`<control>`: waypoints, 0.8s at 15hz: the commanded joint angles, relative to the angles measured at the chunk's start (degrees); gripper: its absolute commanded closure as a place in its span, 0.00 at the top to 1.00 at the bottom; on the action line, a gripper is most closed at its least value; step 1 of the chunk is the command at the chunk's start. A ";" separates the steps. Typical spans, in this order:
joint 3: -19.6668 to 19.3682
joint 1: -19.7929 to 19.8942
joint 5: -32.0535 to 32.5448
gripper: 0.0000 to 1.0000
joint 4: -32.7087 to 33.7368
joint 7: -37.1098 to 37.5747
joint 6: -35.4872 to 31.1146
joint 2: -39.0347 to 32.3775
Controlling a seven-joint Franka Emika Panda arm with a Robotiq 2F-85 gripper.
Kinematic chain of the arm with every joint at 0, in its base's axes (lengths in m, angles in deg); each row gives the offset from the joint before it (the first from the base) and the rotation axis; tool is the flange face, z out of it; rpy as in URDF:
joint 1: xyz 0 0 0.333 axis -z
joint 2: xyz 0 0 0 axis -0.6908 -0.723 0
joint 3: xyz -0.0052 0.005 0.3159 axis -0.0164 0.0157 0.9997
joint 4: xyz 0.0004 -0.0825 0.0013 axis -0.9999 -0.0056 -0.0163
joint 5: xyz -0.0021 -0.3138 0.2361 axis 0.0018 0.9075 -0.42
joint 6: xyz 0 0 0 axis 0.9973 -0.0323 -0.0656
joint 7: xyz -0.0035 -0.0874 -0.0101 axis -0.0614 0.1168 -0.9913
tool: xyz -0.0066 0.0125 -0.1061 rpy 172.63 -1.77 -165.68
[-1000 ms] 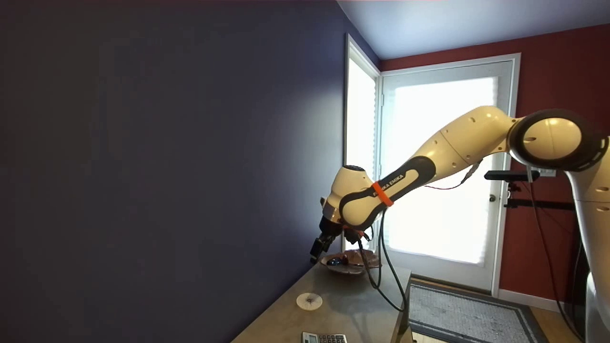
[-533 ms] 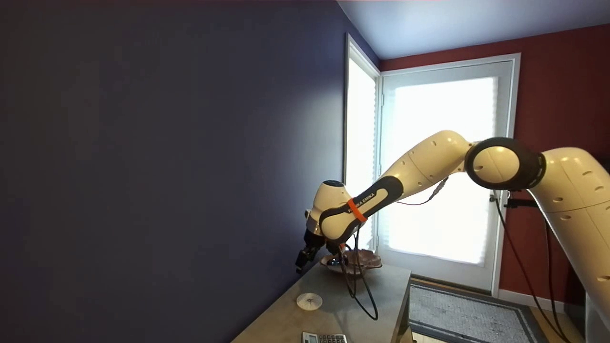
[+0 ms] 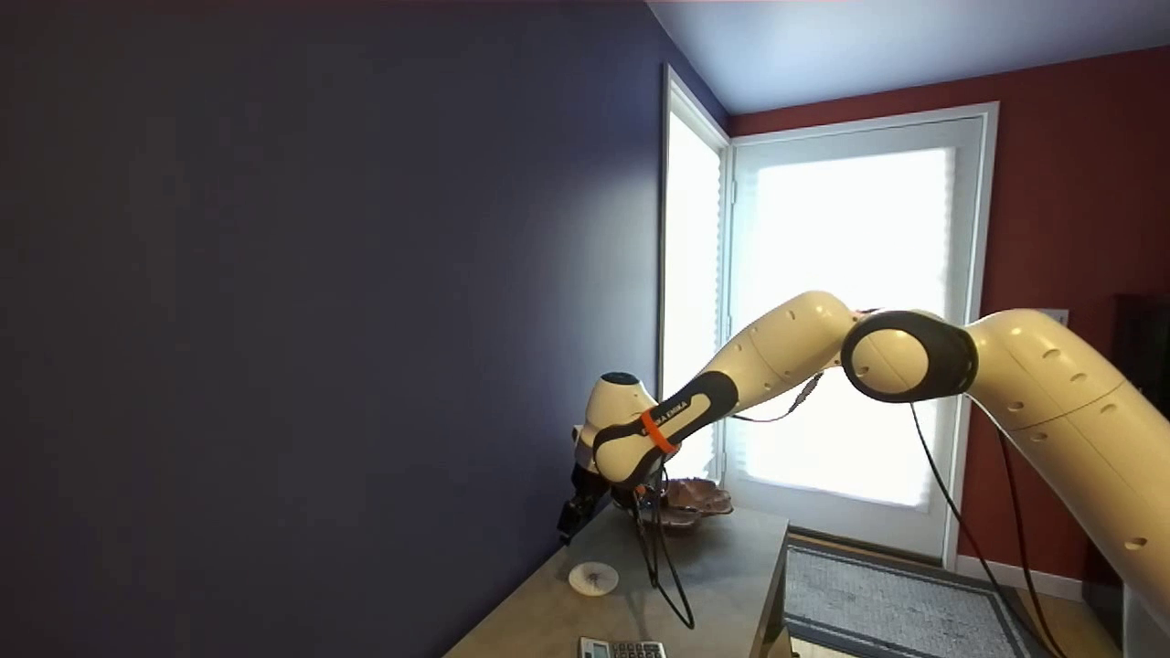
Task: Move the white circular object closer to the edge
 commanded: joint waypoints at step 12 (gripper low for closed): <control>1.79 2.91 -0.10 1.00 17.60 -7.31 5.70 -15.13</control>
